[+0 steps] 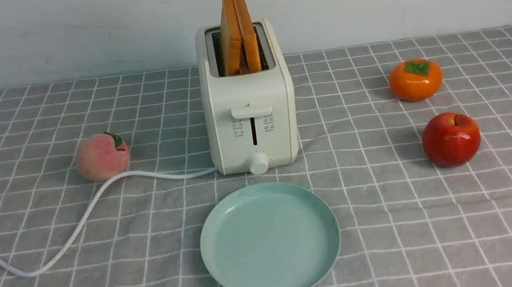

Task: Take toasted bread from bread machine on grey coffee table place on plate.
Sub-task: 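Grasp the toast slice in the toaster and pull it up out of the slot with the right gripper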

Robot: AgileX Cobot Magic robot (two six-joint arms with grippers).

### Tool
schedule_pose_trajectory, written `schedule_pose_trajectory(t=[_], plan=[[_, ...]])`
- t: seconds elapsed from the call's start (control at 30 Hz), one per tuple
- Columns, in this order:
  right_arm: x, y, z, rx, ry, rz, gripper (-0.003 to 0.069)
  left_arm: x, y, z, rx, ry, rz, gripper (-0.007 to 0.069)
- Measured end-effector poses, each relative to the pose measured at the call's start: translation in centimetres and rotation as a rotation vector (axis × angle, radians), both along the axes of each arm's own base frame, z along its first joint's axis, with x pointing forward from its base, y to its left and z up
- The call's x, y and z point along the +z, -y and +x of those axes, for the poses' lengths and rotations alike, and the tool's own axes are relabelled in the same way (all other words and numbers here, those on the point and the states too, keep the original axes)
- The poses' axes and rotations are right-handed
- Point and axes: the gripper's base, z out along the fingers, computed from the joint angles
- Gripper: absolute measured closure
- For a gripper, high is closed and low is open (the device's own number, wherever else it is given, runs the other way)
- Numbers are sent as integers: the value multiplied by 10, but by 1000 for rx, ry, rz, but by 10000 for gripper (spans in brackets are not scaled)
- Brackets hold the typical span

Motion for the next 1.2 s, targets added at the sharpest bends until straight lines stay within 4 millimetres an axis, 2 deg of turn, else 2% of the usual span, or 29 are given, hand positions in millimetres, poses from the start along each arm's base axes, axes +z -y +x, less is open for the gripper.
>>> schedule_pose_trajectory(t=[0.27, 0.37, 0.47, 0.57, 0.63, 0.67, 0.77, 0.97, 1.07, 1.13, 1.17, 1.2], plan=[[1, 0, 0, 0, 6, 8, 419, 1, -1, 0, 2, 10, 39, 386], [3, -2, 1, 2, 41, 68, 419, 2, -1, 1, 4, 27, 28, 386], [11, -4, 3, -3, 126, 214, 419, 6, 0, 2, 13, 72, -47, 386], [20, -4, 4, -24, 200, 400, 419, 13, 3, 3, 31, 136, -232, 386], [22, -4, 4, -31, 218, 455, 419, 16, 3, 4, 39, 160, -313, 386], [24, -3, 4, -41, 241, 511, 419, 19, 4, 4, 50, 187, -428, 386], [26, -3, 4, -48, 257, 544, 419, 24, 4, 4, 54, 234, -505, 386], [34, 1, 4, -72, 325, 614, 419, 32, 3, 5, 48, 318, -545, 391], [62, 0, -2, -42, 389, 642, 419, 45, 1, 3, 29, 469, -572, 425], [113, -4, -13, 26, 441, 639, 419, 66, 0, -1, 5, 608, -590, 522], [112, -4, -11, 26, 426, 637, 419, 68, 0, -2, 3, 616, -591, 531], [148, -9, -14, 77, 385, 610, 419, 93, 0, -8, -18, 665, -578, 622]])
